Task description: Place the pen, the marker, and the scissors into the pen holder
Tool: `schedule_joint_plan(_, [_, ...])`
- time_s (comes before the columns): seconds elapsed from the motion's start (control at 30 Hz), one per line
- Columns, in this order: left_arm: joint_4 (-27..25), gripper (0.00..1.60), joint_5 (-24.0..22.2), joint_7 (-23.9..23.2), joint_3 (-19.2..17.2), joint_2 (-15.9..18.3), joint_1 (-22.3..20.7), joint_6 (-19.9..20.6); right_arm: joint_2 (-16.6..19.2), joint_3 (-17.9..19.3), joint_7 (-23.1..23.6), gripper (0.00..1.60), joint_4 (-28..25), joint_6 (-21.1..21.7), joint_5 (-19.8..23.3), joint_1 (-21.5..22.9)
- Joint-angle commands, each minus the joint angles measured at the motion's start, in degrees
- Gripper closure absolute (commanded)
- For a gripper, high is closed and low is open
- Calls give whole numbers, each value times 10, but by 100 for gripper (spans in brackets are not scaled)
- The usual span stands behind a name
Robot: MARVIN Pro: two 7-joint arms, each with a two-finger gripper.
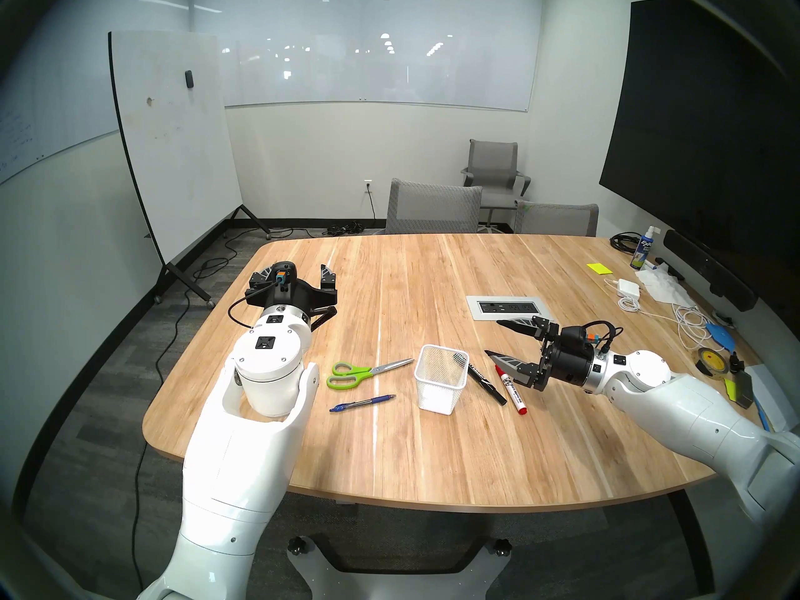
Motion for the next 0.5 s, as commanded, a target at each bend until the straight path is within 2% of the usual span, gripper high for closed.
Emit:
schedule_joint_plan(0.0, [-11,0,-1,0,0,-1,-4,-1,5,-4,-7,0,-6,22,-18,12])
schedule_joint_plan(0.47, [-11,0,-1,0,0,-1,-4,-1,5,-6,-21,0,-10,65,-59,19])
